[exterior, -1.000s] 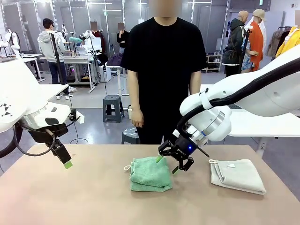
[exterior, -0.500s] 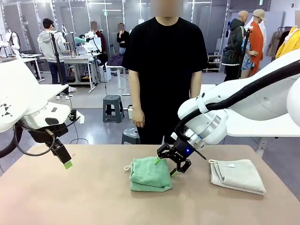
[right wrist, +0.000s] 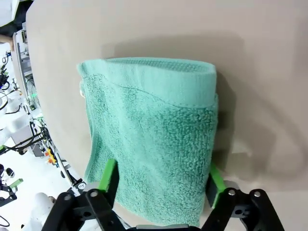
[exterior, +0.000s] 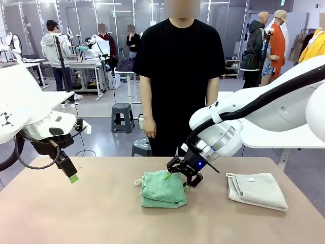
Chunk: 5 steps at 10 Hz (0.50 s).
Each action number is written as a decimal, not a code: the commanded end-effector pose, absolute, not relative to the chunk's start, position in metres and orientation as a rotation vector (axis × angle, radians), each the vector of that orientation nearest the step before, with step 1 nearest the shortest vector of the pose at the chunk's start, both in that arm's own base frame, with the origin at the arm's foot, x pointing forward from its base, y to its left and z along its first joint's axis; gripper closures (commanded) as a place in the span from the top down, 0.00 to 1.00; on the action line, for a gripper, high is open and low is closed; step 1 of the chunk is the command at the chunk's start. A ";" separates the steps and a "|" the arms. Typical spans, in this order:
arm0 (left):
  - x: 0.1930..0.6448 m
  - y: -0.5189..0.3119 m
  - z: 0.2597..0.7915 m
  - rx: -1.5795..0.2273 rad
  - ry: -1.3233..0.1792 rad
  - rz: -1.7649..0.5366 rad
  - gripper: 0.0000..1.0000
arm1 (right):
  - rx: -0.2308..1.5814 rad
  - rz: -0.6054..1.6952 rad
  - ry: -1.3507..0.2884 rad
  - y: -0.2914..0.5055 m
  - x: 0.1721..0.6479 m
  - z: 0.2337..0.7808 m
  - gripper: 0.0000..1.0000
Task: Fold the towels and place them in the basket.
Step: Stack the folded Towel with hook on the right side of the table.
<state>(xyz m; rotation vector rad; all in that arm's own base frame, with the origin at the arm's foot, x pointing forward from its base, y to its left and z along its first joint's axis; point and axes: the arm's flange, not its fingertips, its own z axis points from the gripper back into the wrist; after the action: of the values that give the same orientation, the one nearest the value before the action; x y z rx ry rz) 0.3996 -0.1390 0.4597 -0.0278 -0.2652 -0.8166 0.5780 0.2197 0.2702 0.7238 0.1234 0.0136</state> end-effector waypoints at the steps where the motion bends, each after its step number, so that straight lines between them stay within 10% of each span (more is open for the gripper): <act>1: 0.401 -0.140 0.461 -0.014 -0.263 -0.808 1.00 | 0.735 0.006 0.113 0.222 0.580 0.264 0.22; 2: 0.401 -0.140 0.461 -0.014 -0.263 -0.808 1.00 | 0.736 0.005 0.113 0.223 0.580 0.264 0.00; 5: 0.401 -0.140 0.461 -0.014 -0.263 -0.808 1.00 | 0.733 0.007 0.111 0.224 0.578 0.266 0.03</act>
<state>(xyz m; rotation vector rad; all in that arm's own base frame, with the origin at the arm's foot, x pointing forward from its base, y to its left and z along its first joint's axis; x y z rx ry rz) 0.3996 -0.1390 0.4597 -0.0278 -0.2652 -0.8166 0.5778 0.2201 0.2670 0.7231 0.1274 0.0119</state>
